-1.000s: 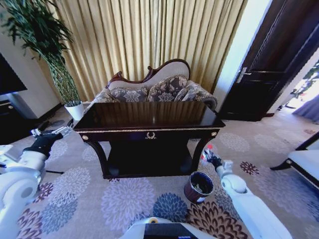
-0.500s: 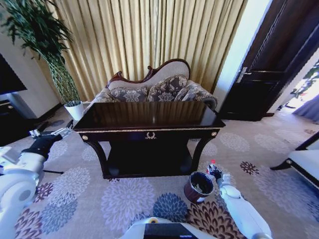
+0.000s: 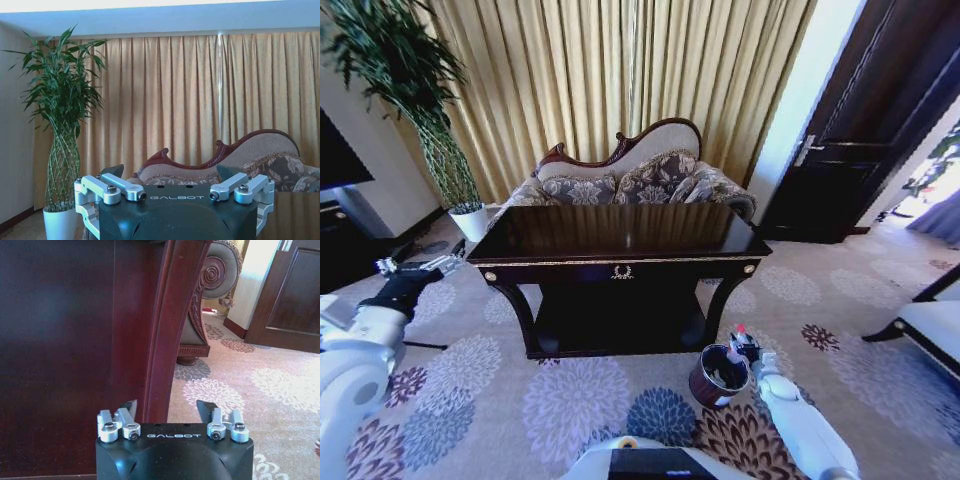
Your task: Move to the front of the table and place the trash on the table into the trash bin.
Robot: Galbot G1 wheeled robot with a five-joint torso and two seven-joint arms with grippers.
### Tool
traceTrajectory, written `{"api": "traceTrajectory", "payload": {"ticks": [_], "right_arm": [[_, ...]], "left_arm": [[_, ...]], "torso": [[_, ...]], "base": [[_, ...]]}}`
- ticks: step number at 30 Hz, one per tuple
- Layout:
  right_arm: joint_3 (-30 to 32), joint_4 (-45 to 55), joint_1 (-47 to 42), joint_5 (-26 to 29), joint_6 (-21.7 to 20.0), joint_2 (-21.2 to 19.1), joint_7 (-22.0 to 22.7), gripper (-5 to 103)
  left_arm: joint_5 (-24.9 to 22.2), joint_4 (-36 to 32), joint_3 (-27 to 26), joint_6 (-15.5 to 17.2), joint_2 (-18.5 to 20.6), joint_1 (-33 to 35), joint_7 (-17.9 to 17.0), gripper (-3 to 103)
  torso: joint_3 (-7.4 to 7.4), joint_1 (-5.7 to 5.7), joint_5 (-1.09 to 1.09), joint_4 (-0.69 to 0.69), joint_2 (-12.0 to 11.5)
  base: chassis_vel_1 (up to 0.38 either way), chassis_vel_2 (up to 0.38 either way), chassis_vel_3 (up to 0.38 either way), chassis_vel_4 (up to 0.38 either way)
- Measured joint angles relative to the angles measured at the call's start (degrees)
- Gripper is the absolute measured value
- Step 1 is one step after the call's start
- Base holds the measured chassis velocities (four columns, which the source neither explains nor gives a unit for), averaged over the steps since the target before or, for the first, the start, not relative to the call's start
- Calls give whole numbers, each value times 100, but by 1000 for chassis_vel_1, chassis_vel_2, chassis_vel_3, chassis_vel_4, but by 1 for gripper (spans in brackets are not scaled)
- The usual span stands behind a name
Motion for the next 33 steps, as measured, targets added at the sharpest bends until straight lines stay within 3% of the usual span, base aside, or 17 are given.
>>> {"api": "traceTrajectory", "payload": {"ticks": [1,2,5,8,33], "right_arm": [[0,0,0,0,0,0,0,65],[8,6,-5,5,15,-13,0,76],[15,20,-14,11,23,-29,1,82],[37,32,-48,19,27,-53,2,97],[150,505,-290,197,-75,-104,21,100]], "left_arm": [[0,0,0,0,0,0,0,100],[0,-10,0,-1,12,1,0,100],[0,-12,3,-3,33,-3,0,100],[-1,-12,27,-6,70,-21,0,100],[2,31,89,-12,32,-45,31,100]], "torso": [[0,0,0,0,0],[0,0,0,0,0],[0,0,1,0,0],[0,0,0,0,0],[0,0,1,0,0]], "base": [[0,0,0,0],[0,0,0,0],[0,0,0,0],[0,0,0,0],[0,0,0,0]]}}
